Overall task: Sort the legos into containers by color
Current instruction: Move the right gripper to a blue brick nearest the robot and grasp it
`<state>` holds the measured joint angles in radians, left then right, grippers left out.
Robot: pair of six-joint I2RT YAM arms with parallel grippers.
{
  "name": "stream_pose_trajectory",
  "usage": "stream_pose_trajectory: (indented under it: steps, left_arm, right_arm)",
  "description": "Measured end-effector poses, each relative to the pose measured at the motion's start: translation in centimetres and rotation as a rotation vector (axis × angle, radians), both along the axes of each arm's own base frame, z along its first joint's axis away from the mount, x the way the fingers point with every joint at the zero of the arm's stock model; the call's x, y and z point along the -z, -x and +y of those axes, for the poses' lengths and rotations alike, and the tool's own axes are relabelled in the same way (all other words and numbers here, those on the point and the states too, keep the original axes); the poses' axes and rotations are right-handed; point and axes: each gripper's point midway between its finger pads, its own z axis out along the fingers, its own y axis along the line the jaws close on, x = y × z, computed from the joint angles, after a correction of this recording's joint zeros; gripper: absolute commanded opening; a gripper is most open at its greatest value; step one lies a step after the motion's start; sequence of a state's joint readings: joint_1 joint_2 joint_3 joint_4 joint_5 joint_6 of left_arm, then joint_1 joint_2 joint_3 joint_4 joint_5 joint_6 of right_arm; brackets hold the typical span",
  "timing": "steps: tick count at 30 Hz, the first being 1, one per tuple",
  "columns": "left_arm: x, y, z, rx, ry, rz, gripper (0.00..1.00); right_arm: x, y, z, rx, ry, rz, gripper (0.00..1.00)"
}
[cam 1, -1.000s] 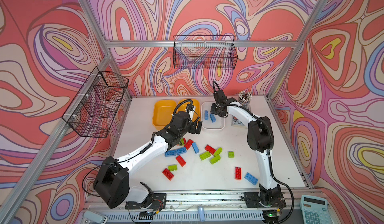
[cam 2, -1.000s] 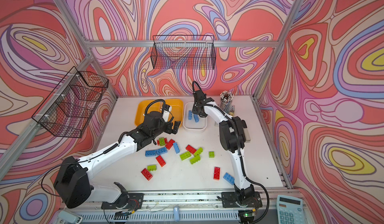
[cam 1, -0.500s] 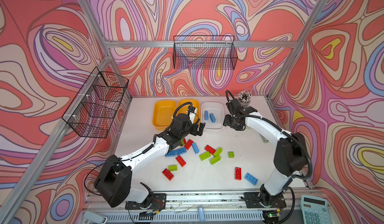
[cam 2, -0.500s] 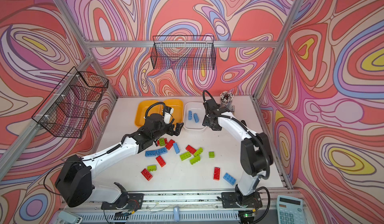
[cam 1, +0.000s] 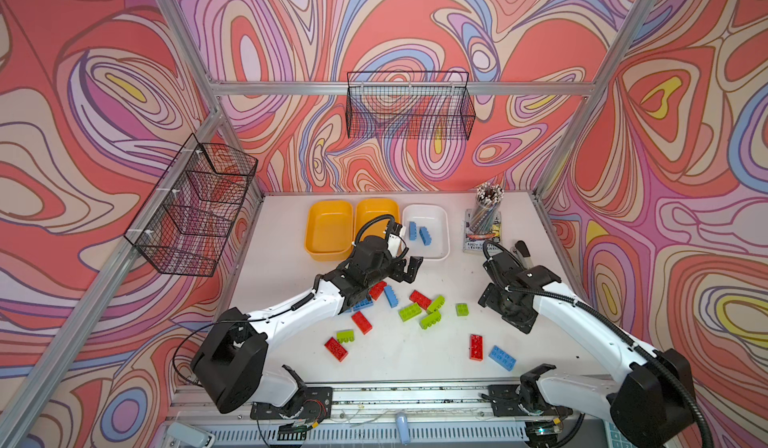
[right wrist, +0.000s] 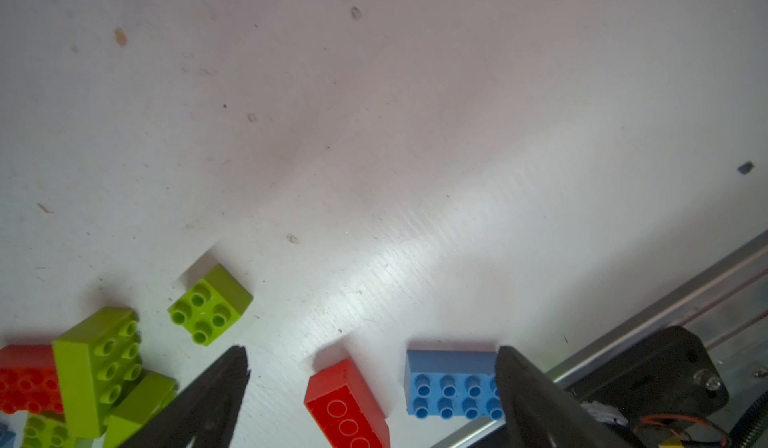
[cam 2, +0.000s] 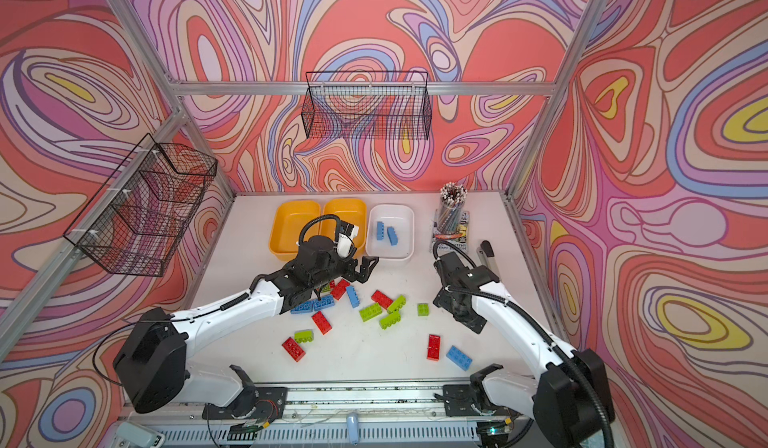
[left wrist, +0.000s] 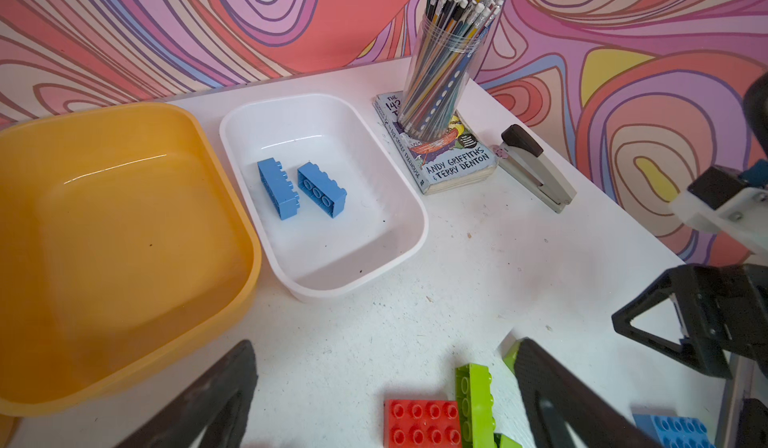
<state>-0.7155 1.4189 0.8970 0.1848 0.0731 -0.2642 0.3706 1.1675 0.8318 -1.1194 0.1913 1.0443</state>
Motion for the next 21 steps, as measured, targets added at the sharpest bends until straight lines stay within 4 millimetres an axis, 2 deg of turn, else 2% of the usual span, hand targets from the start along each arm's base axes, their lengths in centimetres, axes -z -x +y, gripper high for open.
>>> stream_pose_trajectory:
  steps: [5, 13, 21]
  left_arm:
    - [0.0, 0.5, 0.6, -0.008, 0.004, -0.002, 1.0]
    - [-0.3, 0.9, 1.4, -0.031, 0.013, -0.007, 1.0]
    - [-0.5, 0.8, 1.7, -0.044, 0.01, -0.014, 1.0]
  right_arm:
    - [1.0, 2.2, -0.4, 0.061, -0.025, 0.029, 0.98]
    - [3.9, 5.8, -0.7, 0.129, -0.062, 0.106, 0.98]
    - [4.8, 5.8, 0.1, 0.146, -0.107, 0.114, 0.98]
